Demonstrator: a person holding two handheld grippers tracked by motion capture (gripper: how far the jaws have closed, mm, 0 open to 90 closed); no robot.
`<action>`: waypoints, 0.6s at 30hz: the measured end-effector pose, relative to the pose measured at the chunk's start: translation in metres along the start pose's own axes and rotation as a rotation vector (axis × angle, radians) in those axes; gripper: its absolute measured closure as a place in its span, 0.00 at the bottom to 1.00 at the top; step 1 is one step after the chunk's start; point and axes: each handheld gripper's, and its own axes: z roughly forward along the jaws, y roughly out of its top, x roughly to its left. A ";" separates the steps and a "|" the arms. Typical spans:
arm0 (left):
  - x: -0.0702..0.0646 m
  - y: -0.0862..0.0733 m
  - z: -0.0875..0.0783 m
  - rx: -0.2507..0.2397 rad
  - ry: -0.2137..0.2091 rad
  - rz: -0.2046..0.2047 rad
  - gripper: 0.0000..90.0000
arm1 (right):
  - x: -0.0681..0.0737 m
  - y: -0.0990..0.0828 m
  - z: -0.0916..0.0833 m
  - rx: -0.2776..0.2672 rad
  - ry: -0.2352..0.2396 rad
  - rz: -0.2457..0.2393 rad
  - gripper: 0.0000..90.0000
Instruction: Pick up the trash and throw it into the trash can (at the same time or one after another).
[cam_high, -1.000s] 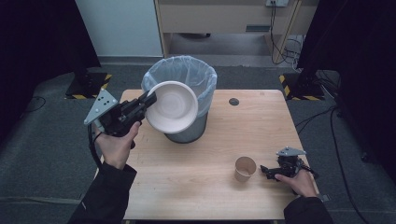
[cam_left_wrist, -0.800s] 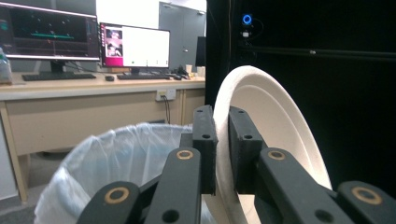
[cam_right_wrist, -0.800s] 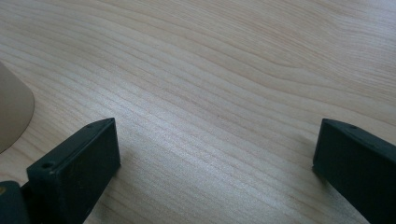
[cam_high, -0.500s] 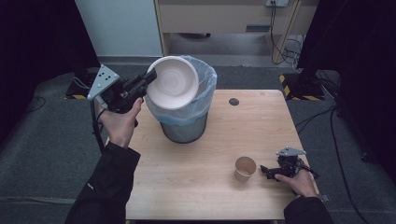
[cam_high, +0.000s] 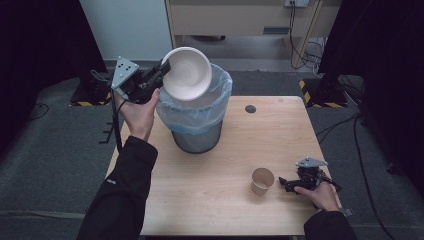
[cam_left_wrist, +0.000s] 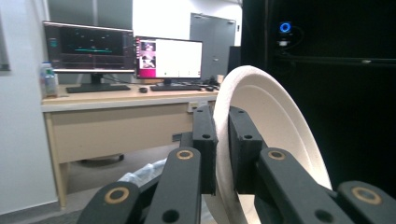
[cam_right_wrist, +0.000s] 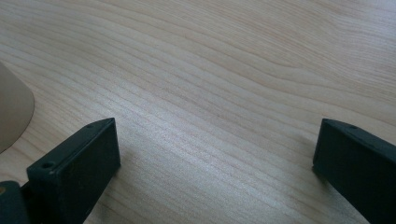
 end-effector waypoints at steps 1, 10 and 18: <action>0.000 0.000 0.000 0.000 0.000 0.000 0.92 | 0.000 0.000 0.000 0.000 0.000 0.000 0.01; 0.005 -0.015 0.027 0.009 0.064 0.035 0.92 | 0.000 0.000 0.000 -0.001 0.000 0.003 0.01; 0.004 -0.023 0.033 0.021 0.059 0.037 0.80 | 0.000 0.000 0.000 -0.001 0.000 0.002 0.01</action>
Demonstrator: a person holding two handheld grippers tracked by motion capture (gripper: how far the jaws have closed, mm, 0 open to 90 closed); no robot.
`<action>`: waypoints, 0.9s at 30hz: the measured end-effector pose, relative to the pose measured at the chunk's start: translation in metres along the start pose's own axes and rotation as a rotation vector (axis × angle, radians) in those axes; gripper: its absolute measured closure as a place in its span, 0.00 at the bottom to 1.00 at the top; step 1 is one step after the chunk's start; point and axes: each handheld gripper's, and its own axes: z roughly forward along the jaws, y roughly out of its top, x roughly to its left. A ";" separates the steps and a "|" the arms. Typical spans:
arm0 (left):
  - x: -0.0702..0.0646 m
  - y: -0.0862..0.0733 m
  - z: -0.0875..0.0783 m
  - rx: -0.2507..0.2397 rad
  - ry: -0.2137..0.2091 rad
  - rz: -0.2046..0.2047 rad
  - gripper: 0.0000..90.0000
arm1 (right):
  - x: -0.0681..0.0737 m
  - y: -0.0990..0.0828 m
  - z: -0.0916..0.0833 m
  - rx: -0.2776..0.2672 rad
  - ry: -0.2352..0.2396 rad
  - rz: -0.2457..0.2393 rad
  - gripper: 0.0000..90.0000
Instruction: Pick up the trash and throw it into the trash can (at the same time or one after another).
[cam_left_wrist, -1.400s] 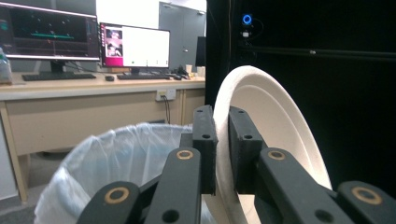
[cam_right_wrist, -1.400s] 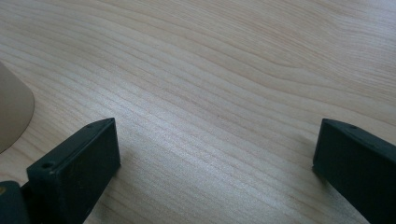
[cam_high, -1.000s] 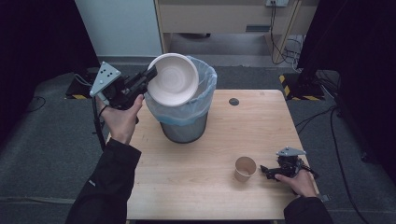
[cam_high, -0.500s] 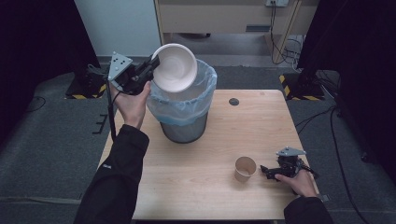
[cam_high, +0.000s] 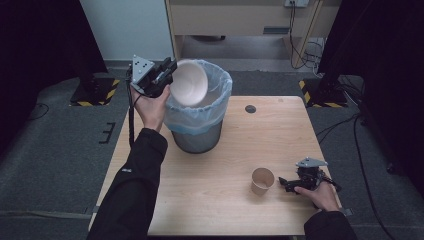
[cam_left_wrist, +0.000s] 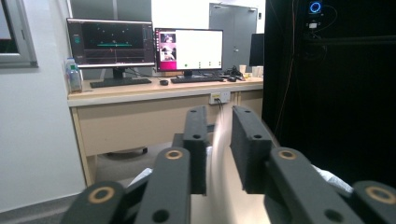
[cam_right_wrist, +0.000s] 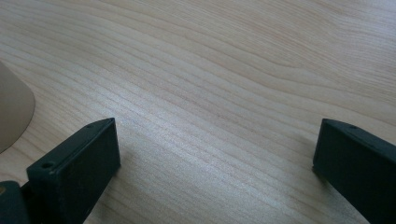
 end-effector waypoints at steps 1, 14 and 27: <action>0.000 0.000 0.000 0.000 0.000 0.000 0.77 | 0.000 0.000 0.000 0.000 0.000 0.000 0.01; -0.027 -0.002 -0.055 0.012 -0.148 -0.067 0.51 | 0.000 0.000 0.000 0.001 0.001 -0.005 0.01; -0.066 -0.029 -0.086 0.059 -0.277 -0.055 0.41 | 0.000 0.000 0.000 -0.001 -0.001 -0.005 0.01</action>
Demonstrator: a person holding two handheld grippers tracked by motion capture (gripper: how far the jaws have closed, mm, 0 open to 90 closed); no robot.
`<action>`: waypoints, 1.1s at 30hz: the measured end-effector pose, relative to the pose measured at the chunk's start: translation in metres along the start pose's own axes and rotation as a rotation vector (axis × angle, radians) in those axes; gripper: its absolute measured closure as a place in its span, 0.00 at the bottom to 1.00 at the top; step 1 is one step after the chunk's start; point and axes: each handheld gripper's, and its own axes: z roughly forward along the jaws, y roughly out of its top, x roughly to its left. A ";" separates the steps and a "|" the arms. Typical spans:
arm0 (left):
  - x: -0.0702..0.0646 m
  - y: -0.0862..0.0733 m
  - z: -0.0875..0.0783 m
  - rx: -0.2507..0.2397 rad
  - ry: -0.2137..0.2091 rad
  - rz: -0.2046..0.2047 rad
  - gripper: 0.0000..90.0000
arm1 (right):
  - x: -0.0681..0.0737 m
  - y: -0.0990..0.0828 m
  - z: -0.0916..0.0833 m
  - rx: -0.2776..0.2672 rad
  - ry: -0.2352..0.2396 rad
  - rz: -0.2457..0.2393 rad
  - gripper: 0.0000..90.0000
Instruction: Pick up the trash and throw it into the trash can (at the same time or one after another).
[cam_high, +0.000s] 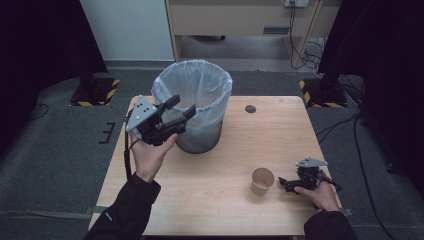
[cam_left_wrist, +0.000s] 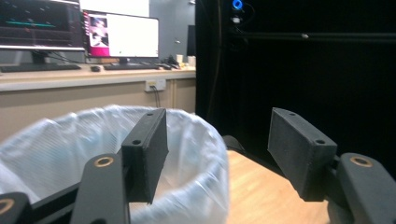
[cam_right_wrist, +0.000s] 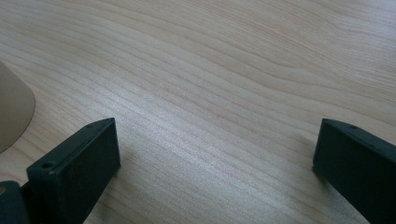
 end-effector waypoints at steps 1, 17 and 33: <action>-0.005 -0.007 0.002 0.017 -0.013 -0.011 0.40 | 0.000 0.000 0.000 0.000 0.000 0.000 0.01; -0.058 -0.078 0.045 0.204 -0.136 0.027 0.38 | 0.000 0.000 0.000 0.002 0.001 0.001 0.01; -0.097 -0.133 0.091 0.366 -0.238 0.028 0.39 | 0.000 0.000 0.000 0.000 0.000 0.000 0.01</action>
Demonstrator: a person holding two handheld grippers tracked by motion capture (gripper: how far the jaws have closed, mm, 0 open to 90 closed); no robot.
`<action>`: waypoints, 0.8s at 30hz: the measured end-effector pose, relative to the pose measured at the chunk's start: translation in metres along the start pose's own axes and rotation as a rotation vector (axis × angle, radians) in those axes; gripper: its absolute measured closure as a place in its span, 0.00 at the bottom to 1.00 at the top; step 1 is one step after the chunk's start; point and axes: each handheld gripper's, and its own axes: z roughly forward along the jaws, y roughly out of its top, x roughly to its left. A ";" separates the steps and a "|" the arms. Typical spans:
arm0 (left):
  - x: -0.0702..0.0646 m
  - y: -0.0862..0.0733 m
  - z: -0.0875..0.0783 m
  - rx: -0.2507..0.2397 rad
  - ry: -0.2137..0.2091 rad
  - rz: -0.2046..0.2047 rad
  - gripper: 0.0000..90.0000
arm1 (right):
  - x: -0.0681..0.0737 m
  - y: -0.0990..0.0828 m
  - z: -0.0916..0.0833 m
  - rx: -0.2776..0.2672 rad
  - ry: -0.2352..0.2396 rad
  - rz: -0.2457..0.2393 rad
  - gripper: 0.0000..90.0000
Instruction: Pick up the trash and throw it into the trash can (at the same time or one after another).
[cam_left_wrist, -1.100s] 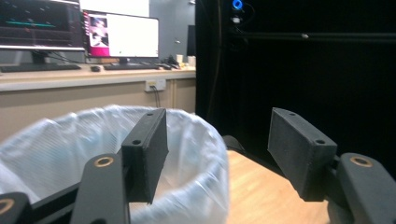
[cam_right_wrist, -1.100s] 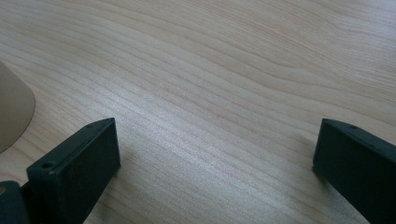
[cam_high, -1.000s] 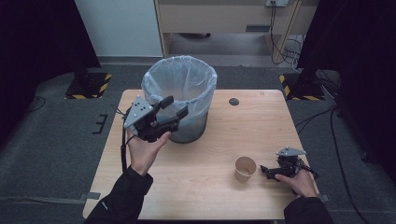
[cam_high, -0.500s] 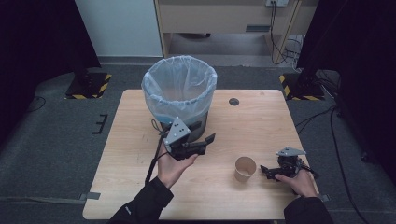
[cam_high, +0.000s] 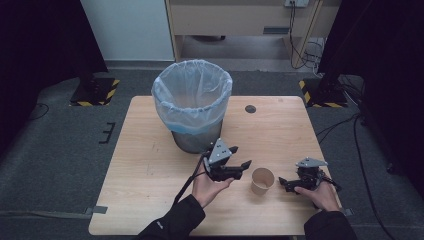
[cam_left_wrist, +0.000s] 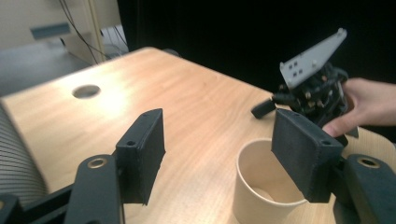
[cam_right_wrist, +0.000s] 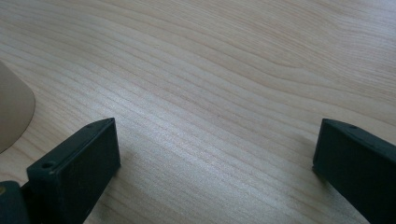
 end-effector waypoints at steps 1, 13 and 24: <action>-0.001 -0.002 0.004 0.012 -0.005 -0.002 0.39 | 0.000 0.000 0.000 0.003 0.001 0.002 0.01; -0.007 -0.022 0.036 0.106 -0.048 -0.033 0.44 | 0.000 0.000 0.000 0.001 0.003 -0.001 0.01; -0.009 -0.039 0.059 0.202 -0.099 -0.083 0.60 | 0.000 0.000 0.000 0.001 0.004 -0.003 0.01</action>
